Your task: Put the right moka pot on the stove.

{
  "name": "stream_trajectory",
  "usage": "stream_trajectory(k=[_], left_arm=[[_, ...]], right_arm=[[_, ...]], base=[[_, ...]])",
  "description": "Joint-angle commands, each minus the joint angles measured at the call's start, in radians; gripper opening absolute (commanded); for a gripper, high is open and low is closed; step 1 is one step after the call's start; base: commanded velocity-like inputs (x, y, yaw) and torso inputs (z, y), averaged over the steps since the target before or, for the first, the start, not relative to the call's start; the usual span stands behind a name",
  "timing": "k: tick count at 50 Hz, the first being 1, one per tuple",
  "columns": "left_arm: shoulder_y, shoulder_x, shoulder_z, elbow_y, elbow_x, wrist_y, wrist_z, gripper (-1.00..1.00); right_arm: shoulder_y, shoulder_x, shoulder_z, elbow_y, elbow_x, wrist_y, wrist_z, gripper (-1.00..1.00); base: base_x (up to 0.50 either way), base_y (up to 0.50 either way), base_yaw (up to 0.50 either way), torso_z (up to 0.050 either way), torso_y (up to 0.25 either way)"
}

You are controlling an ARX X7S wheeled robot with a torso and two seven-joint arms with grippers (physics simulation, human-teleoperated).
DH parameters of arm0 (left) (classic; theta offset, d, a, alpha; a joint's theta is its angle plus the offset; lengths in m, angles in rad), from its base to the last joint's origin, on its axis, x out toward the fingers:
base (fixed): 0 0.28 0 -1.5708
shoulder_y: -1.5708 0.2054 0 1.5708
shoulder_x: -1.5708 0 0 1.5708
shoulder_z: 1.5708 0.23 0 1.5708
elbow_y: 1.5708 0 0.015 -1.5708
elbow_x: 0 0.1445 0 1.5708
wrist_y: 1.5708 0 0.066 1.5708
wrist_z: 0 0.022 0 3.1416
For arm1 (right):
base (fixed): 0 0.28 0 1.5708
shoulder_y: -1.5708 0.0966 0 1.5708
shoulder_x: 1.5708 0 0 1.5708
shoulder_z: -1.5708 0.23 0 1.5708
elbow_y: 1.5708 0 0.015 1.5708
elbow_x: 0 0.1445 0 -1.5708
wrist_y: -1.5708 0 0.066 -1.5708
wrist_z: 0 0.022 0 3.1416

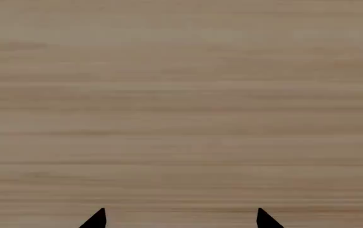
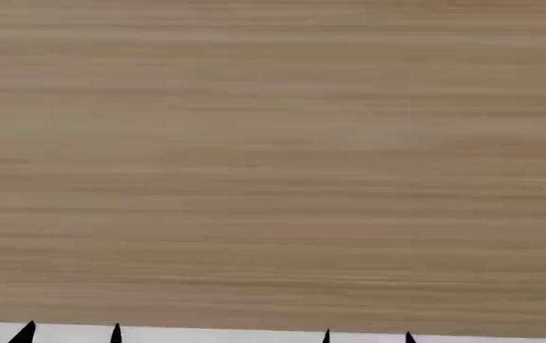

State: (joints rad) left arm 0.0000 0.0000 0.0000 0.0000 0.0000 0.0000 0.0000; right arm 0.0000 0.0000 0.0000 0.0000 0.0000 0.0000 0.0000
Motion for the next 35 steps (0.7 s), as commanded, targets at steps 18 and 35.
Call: stream_trajectory(k=[18, 35], left_arm=[[0.010, -0.056, 0.062, 0.005, -0.068, 0.023, -0.049, 1.00], [0.016, -0.081, 0.087, 0.019, -0.111, 0.033, -0.060, 1.00]], right_arm=[[-0.001, 0.055, -0.068, -0.001, 0.057, 0.002, 0.058, 1.00], [0.006, 0.077, -0.093, 0.011, 0.074, -0.011, 0.093, 1.00]], base=[[0.00, 0.00, 0.00, 0.007, 0.000], [0.00, 0.00, 0.00, 0.047, 0.031]])
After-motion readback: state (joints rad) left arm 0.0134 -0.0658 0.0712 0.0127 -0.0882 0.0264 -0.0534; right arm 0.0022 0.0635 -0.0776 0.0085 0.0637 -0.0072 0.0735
